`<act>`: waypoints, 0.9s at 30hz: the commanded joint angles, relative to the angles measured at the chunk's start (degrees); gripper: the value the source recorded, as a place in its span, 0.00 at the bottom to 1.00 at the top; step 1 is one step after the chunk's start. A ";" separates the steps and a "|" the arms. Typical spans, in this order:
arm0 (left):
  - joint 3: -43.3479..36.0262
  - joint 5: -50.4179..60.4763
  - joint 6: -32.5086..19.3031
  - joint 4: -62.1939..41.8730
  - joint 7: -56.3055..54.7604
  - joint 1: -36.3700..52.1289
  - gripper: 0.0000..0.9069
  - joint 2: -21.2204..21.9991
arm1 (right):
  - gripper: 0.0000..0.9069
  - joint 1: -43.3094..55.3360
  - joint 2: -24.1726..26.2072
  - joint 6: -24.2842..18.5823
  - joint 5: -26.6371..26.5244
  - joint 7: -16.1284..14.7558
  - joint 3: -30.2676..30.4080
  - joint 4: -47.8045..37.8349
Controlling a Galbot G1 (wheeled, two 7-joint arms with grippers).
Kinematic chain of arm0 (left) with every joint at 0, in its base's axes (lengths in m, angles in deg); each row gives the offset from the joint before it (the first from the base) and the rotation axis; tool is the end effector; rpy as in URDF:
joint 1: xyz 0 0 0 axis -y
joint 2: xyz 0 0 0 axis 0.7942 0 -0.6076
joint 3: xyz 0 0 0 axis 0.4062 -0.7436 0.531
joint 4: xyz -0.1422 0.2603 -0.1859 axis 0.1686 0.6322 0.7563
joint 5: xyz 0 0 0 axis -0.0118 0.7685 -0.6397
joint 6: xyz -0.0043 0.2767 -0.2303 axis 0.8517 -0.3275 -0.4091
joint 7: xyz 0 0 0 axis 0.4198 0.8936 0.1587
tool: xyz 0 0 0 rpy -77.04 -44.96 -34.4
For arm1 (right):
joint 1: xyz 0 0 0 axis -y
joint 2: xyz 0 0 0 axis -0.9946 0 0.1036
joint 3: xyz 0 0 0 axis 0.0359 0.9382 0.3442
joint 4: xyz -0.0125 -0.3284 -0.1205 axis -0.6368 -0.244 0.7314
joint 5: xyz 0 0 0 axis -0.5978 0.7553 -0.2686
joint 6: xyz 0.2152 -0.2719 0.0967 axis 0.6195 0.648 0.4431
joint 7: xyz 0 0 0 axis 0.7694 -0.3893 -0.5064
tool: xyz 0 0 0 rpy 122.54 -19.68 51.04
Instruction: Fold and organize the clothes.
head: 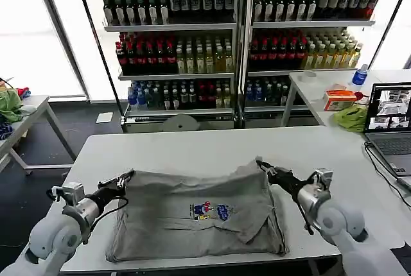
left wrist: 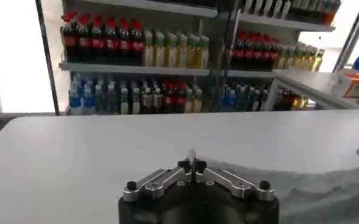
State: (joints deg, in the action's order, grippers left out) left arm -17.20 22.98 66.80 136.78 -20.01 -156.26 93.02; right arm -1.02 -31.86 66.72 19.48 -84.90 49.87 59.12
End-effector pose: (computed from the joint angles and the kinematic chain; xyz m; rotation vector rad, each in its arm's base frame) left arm 0.2847 0.1392 -0.2296 -0.3508 -2.6584 0.0825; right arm 0.3065 -0.1084 -0.2225 0.6305 -2.6497 -0.4004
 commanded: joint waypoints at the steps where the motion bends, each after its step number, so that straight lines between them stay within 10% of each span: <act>1: 6.47 1.10 1.75 7.63 -0.55 -10.42 0.01 0.11 | 0.00 -12.36 1.90 -0.06 -0.88 0.19 -8.10 7.45; 15: 8.61 11.89 1.77 10.88 4.33 -23.09 0.12 7.03 | 0.00 -26.18 0.41 -7.41 12.50 -5.31 -9.45 11.72; 17: 8.54 13.06 1.76 11.05 4.50 -23.46 0.92 7.31 | 1.00 -26.57 0.37 -7.45 15.05 -5.57 -9.19 11.73; 27: 11.17 15.15 1.73 12.71 4.65 -24.04 1.00 9.23 | 1.00 -25.69 -1.27 -12.87 18.40 -4.35 -9.32 10.56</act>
State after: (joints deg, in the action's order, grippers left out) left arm -8.35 35.24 68.35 148.22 -16.10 -177.68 100.76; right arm -24.30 -32.54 56.51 34.41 -89.06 41.30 69.02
